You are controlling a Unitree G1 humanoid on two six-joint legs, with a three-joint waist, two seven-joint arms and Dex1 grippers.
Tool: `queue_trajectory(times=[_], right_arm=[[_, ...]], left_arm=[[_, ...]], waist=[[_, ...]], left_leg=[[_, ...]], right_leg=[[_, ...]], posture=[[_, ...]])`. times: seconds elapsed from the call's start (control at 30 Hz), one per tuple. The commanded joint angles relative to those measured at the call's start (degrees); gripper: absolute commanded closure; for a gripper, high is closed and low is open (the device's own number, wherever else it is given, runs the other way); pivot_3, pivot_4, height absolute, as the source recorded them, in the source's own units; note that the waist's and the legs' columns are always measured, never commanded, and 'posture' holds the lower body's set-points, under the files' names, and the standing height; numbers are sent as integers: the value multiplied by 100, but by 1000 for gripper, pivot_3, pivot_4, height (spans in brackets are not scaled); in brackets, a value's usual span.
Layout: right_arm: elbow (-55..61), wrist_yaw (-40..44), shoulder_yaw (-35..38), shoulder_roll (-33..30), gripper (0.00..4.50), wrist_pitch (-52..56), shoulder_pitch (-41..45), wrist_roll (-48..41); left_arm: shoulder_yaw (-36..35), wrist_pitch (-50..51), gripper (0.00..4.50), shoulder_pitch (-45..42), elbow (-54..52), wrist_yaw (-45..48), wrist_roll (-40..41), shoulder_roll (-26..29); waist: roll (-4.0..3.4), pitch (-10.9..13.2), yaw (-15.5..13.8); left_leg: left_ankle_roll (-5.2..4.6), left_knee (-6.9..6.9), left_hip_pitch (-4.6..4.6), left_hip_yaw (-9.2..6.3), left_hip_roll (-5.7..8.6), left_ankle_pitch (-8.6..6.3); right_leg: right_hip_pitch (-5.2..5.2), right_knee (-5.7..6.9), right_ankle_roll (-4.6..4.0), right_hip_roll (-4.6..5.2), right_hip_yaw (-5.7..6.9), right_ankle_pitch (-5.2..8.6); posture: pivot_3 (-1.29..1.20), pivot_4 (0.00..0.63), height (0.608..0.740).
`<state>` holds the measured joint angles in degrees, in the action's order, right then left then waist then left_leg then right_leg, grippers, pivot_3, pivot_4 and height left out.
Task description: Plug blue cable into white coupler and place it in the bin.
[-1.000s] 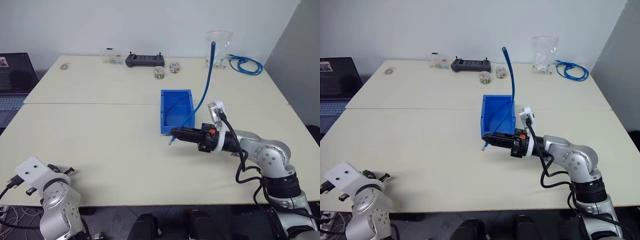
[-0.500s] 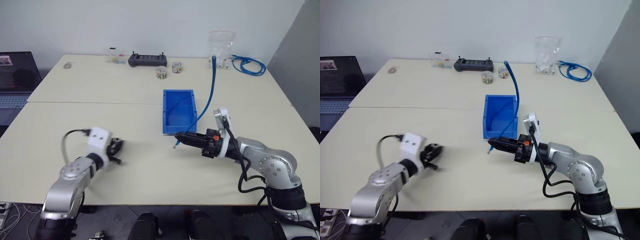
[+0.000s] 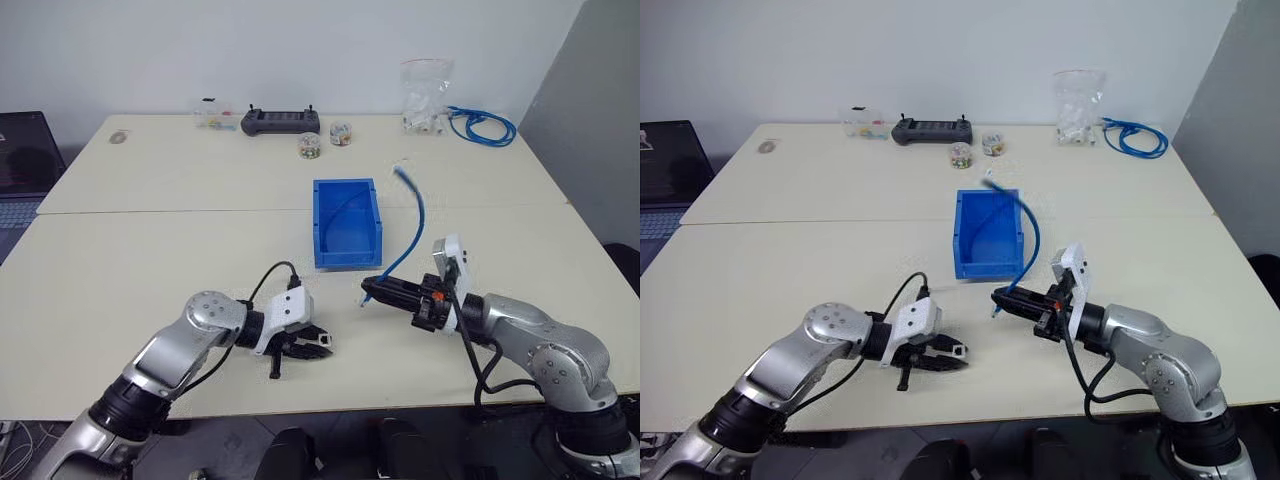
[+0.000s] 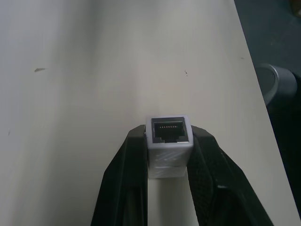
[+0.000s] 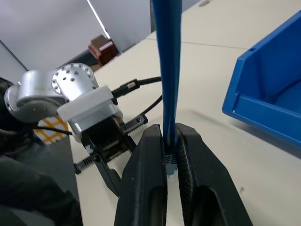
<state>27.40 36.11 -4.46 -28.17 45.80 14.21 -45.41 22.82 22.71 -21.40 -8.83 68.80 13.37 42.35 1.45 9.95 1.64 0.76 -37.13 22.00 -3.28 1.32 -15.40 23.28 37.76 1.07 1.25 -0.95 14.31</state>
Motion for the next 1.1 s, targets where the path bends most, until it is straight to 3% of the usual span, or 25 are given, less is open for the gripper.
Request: queue_trajectory(times=[0.03, 0.53, 1.1], right_arm=[[104, 397, -392, -108, 4463, -457, 88, 474], [-333, 868, -1512, 174, 4463, -1029, 343, 1596], [-791, 1200, -1660, 254, 4463, -1557, 413, 2138]], left_arm=[[259, -314, 3703, -143, 354, 153, -348, -120], [162, 72, 3703, -186, 249, -198, -522, -453], [140, 143, 3703, -65, 129, -263, -515, -433]], waist=[[-1, 0, -1], [1, -3, -41], [1, -4, -29]], left_leg=[[0, 0, 0, -1, 0, 0], [-1, -11, -4, -4, 4, 0], [0, -13, -7, -6, 4, 0]], right_leg=[[0, 0, 0, 0, 0, 0], [-9, 1, 2, 2, 0, 0], [-9, 8, -7, 2, 0, -5]], posture=[[0, 150, 740], [0, 150, 740], [0, 150, 740]])
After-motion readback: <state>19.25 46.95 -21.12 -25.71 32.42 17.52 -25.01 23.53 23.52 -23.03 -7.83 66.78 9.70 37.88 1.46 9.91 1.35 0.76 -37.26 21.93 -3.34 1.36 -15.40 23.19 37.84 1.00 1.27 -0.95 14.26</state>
